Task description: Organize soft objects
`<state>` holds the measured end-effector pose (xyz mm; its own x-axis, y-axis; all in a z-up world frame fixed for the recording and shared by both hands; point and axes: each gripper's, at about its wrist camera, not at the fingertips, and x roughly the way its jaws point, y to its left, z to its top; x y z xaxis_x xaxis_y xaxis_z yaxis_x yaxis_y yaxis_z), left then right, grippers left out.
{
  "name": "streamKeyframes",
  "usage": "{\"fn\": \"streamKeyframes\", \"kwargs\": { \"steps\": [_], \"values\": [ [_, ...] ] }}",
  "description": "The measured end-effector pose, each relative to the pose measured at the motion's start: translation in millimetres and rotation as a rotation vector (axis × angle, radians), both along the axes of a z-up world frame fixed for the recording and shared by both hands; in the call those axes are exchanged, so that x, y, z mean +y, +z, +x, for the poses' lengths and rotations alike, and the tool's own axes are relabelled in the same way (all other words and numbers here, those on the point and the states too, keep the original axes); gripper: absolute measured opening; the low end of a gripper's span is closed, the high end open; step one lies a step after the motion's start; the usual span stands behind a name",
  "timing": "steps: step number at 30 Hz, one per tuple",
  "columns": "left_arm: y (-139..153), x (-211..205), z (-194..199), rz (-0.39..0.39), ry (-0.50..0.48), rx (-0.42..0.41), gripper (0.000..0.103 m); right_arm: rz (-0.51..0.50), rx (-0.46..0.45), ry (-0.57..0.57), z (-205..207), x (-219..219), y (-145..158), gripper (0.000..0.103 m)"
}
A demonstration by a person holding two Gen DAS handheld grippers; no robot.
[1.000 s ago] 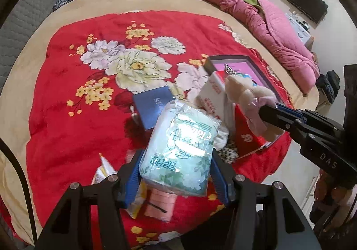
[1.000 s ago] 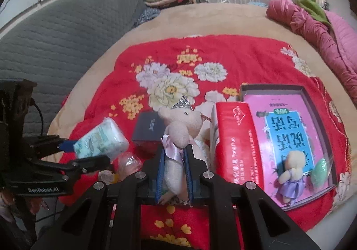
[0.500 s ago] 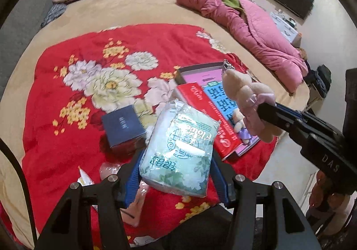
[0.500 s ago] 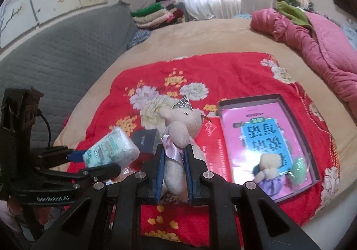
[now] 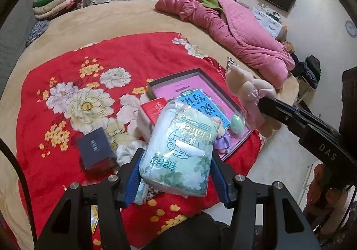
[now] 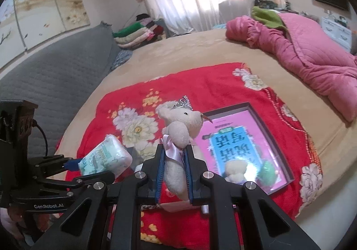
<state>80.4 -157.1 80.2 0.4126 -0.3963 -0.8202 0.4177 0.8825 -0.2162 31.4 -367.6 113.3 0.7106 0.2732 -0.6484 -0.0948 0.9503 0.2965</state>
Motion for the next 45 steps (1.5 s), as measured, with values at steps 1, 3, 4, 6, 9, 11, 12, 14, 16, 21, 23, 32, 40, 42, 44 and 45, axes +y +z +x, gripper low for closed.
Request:
{"fn": "streamKeyframes", "kwargs": {
  "steps": [1, 3, 4, 6, 9, 11, 12, 14, 16, 21, 23, 32, 40, 42, 44, 45],
  "values": [
    [1.1, -4.8, 1.1, 0.001, -0.010, -0.002, 0.056, 0.002, -0.003, -0.011, -0.7, -4.2, 0.9, 0.017],
    [2.7, -13.9, 2.8, 0.005, -0.025, -0.008, 0.056, 0.009, -0.006, -0.033, -1.9, -16.0, 3.1, 0.017],
    [2.8, -18.3, 4.0, 0.005, -0.033, -0.006, 0.056, 0.009, -0.009, -0.050, -2.9, -22.8, 4.1, 0.017],
    [2.9, -26.9, 5.8, 0.009, -0.047, -0.005, 0.056, 0.011, -0.013, -0.071, -4.2, -32.2, 5.6, 0.017],
    [1.1, -40.9, 10.0, 0.021, -0.067, -0.004, 0.056, 0.017, -0.020, -0.110, -6.6, -49.1, 7.7, 0.017],
    [-0.1, -48.1, 13.0, 0.019, -0.079, 0.000, 0.056, 0.022, -0.022, -0.126, -7.1, -56.7, 8.1, 0.017],
    [-0.9, -52.5, 14.5, 0.021, -0.083, 0.002, 0.056, 0.021, -0.024, -0.134, -7.3, -60.1, 8.8, 0.017],
    [-2.1, -58.7, 17.0, 0.024, -0.091, 0.002, 0.056, 0.020, -0.025, -0.147, -7.6, -68.1, 9.8, 0.017],
    [-3.5, -65.1, 19.9, 0.025, -0.096, 0.005, 0.056, 0.018, -0.028, -0.157, -7.7, -73.6, 10.4, 0.017],
    [-9.5, -80.0, 28.1, 0.031, -0.101, 0.020, 0.056, 0.030, -0.026, -0.171, -6.6, -84.1, 7.7, 0.017],
    [-13.5, -85.4, 31.4, 0.034, -0.104, 0.028, 0.056, 0.033, -0.022, -0.173, -5.4, -86.8, 5.2, 0.017],
    [-36.6, -116.0, 45.6, 0.087, -0.118, 0.068, 0.056, 0.054, 0.024, -0.157, 4.2, -93.4, -17.6, 0.017],
    [-60.7, -135.3, 57.6, 0.140, -0.117, 0.099, 0.056, 0.074, 0.076, -0.143, 9.2, -99.6, -44.8, 0.017],
    [-67.1, -140.6, 60.1, 0.155, -0.122, 0.106, 0.056, 0.083, 0.086, -0.143, 10.8, -101.1, -50.5, 0.017],
    [-72.0, -144.2, 62.0, 0.162, -0.126, 0.117, 0.056, 0.091, 0.095, -0.135, 13.0, -102.3, -55.2, 0.017],
    [-76.0, -146.5, 63.8, 0.170, -0.126, 0.124, 0.056, 0.092, 0.102, -0.136, 14.2, -102.7, -58.2, 0.017]
  ]
}}
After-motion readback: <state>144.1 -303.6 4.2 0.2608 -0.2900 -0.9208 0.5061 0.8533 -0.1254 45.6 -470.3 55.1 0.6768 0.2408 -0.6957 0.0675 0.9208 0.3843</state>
